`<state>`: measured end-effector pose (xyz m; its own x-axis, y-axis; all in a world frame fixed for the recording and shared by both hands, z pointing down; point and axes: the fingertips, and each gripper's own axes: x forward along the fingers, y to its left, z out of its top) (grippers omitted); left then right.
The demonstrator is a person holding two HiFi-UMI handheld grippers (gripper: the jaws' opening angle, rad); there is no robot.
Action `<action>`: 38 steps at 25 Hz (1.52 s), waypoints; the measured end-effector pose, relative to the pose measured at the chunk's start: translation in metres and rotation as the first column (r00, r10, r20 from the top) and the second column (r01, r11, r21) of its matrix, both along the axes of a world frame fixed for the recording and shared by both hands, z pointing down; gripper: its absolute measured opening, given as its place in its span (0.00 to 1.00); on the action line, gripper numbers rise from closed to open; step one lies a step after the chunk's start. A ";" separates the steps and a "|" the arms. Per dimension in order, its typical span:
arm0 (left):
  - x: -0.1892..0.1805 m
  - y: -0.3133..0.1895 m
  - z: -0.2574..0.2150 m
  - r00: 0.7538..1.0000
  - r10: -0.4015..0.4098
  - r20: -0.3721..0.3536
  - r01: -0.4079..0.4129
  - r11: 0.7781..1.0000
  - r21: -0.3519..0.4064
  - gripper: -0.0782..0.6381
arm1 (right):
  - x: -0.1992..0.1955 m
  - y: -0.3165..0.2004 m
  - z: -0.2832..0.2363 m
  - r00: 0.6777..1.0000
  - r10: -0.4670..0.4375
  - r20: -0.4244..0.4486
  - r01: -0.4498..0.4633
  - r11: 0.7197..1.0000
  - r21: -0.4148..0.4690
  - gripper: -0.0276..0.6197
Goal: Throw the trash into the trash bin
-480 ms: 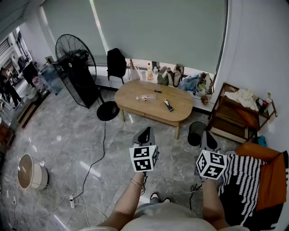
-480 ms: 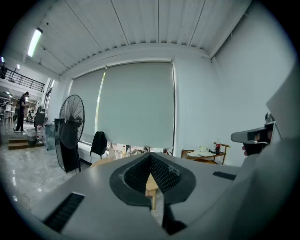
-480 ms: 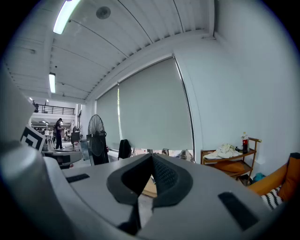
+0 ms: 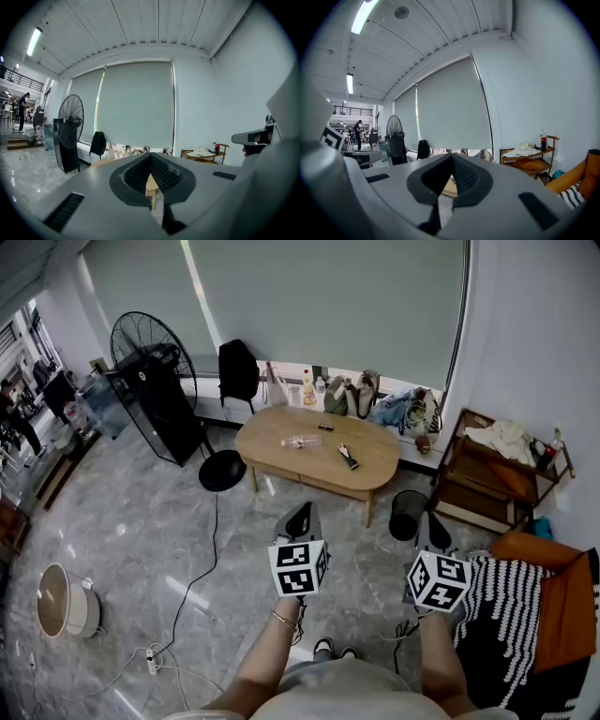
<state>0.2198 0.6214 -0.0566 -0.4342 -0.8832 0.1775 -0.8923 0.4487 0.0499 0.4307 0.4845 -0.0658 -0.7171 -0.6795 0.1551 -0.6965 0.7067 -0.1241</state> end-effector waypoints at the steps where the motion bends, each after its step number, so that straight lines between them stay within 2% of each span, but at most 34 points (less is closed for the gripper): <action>1: -0.001 0.000 0.000 1.000 0.000 -0.001 0.000 1.000 0.002 0.13 | 0.000 -0.001 0.001 1.000 0.007 0.003 -0.007 1.000 -0.003 0.05; 14: -0.032 0.010 0.006 1.000 -0.005 -0.013 0.006 1.000 0.009 0.13 | -0.019 0.008 -0.002 0.998 0.034 0.048 -0.035 0.999 0.007 0.06; 16: -0.040 0.012 0.006 1.000 -0.004 -0.015 0.005 1.000 0.011 0.13 | -0.025 0.010 -0.003 0.998 0.035 0.050 -0.035 0.999 0.006 0.15; 19: -0.054 0.015 0.007 1.000 -0.004 -0.017 0.004 1.000 0.014 0.13 | -0.034 0.013 -0.003 0.998 0.046 0.051 -0.046 0.999 0.005 0.18; 29: -0.099 0.021 0.005 1.000 -0.009 -0.025 0.010 0.999 0.032 0.13 | -0.058 0.019 0.002 0.997 0.072 0.042 -0.072 0.997 -0.006 0.35; 38: -0.117 0.016 0.017 0.999 -0.013 -0.042 0.014 1.000 0.024 0.13 | -0.070 0.014 0.015 0.997 0.073 0.019 -0.072 0.997 -0.022 0.40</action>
<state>0.1029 0.6376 -0.0398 -0.4387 -0.8816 0.1742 -0.8830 0.4589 0.0987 0.3603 0.4989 -0.0506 -0.6691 -0.7265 0.1566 -0.7432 0.6514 -0.1530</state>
